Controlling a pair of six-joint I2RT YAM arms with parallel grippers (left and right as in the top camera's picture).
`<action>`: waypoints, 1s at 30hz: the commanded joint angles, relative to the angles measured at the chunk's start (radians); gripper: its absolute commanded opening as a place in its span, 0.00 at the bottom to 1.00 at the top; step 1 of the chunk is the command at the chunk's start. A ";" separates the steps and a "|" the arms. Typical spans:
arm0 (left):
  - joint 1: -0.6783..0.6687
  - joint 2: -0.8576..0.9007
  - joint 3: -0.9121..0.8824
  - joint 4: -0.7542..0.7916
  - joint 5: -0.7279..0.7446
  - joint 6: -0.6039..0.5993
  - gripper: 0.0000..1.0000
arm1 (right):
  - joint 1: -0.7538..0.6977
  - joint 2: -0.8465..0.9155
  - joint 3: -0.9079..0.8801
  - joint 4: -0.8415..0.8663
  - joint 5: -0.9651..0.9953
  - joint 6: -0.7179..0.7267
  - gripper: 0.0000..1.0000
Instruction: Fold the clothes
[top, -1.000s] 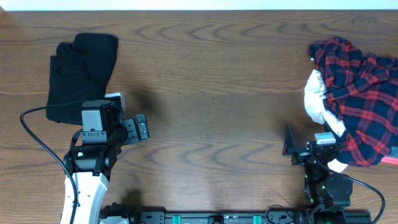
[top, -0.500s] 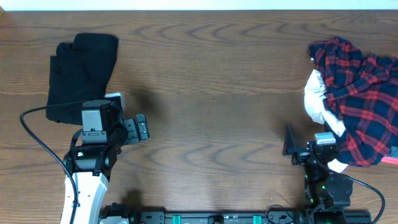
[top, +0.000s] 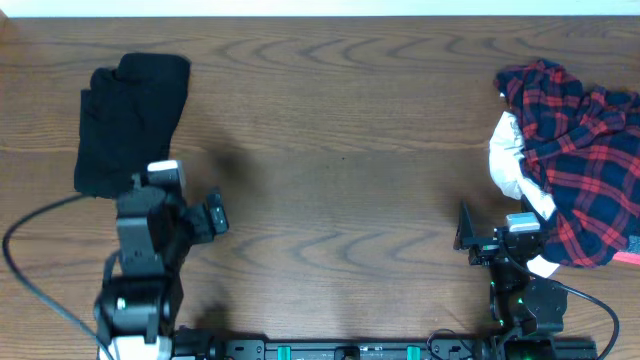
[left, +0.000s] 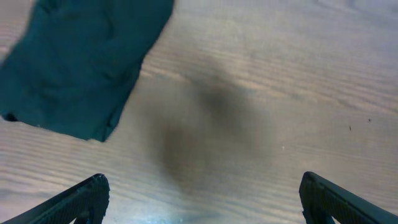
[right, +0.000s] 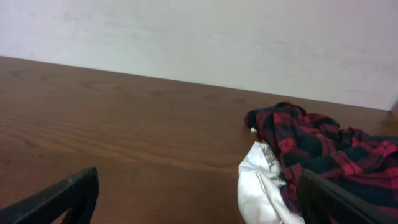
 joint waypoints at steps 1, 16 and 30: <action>0.004 -0.098 -0.085 0.044 -0.030 0.041 0.98 | -0.006 -0.007 -0.003 -0.002 -0.001 -0.013 0.99; 0.004 -0.512 -0.523 0.574 -0.029 0.040 0.98 | -0.006 -0.007 -0.003 -0.002 -0.001 -0.013 0.99; -0.011 -0.692 -0.644 0.695 -0.026 0.080 0.98 | -0.006 -0.007 -0.003 -0.002 0.000 -0.013 0.99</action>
